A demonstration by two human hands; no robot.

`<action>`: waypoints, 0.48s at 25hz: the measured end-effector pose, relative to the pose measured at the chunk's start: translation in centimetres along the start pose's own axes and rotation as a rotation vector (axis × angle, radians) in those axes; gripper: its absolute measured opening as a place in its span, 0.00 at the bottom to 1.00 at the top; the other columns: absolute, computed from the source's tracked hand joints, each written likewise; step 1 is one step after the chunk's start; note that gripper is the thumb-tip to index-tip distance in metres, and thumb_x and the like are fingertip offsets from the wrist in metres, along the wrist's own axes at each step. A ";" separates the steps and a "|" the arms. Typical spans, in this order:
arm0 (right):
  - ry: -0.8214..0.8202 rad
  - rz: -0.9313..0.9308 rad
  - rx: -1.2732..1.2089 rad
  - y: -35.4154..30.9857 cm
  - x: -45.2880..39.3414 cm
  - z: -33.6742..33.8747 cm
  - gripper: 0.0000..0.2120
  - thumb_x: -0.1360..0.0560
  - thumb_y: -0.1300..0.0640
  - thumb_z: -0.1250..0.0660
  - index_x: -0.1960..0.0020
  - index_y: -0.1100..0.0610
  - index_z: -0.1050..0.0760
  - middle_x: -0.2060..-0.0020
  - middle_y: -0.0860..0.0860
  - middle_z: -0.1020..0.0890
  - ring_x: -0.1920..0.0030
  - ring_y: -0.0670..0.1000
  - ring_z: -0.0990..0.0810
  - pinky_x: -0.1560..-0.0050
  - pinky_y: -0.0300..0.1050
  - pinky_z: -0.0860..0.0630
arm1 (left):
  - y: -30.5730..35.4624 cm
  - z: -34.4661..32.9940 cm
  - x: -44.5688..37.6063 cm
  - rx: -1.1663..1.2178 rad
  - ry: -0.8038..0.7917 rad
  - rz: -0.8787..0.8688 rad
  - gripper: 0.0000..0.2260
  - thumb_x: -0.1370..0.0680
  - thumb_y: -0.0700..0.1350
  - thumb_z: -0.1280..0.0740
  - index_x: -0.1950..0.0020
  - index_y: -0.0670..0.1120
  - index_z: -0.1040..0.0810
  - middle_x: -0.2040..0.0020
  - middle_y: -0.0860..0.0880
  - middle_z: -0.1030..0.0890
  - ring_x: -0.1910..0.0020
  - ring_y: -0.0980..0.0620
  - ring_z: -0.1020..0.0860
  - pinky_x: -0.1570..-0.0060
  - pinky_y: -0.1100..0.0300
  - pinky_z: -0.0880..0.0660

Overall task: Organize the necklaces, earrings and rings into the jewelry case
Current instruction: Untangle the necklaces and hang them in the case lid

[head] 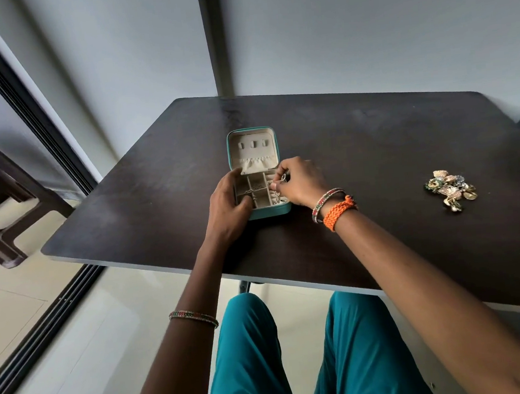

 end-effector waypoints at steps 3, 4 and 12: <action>-0.084 -0.029 -0.079 -1.0 -0.3 -0.9 0.03 0.29 0.55 0.29 0.58 0.54 0.22 0.59 0.49 0.18 0.58 0.50 0.21 0.65 0.39 0.30 | -0.6 0.5 0.0 0.212 0.102 0.143 0.22 0.29 0.32 0.40 0.36 0.43 0.27 0.41 0.47 0.22 0.45 0.52 0.23 0.50 0.65 0.24; -0.109 -0.054 -0.151 -1.1 -0.3 -0.9 0.03 0.29 0.56 0.30 0.60 0.54 0.22 0.63 0.48 0.19 0.60 0.50 0.21 0.67 0.39 0.28 | -0.8 0.5 -0.1 0.241 0.111 0.159 0.21 0.29 0.32 0.40 0.38 0.43 0.26 0.42 0.46 0.21 0.45 0.50 0.22 0.51 0.63 0.23; -0.169 -0.132 -0.545 -1.6 -0.4 2.6 0.08 0.28 0.57 0.28 0.53 0.62 0.19 0.61 0.53 0.20 0.59 0.48 0.25 0.60 0.41 0.27 | -0.2 0.5 -0.1 0.057 0.224 0.025 0.10 0.26 0.40 0.36 0.47 0.45 0.20 0.47 0.47 0.19 0.50 0.52 0.22 0.50 0.58 0.25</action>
Point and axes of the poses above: each hand's wrist, its own x-axis away from the middle knuckle, its own z-axis out of the back of the hand, y = z × x, the point moved 1 cm from there along -x, towards the middle knuckle
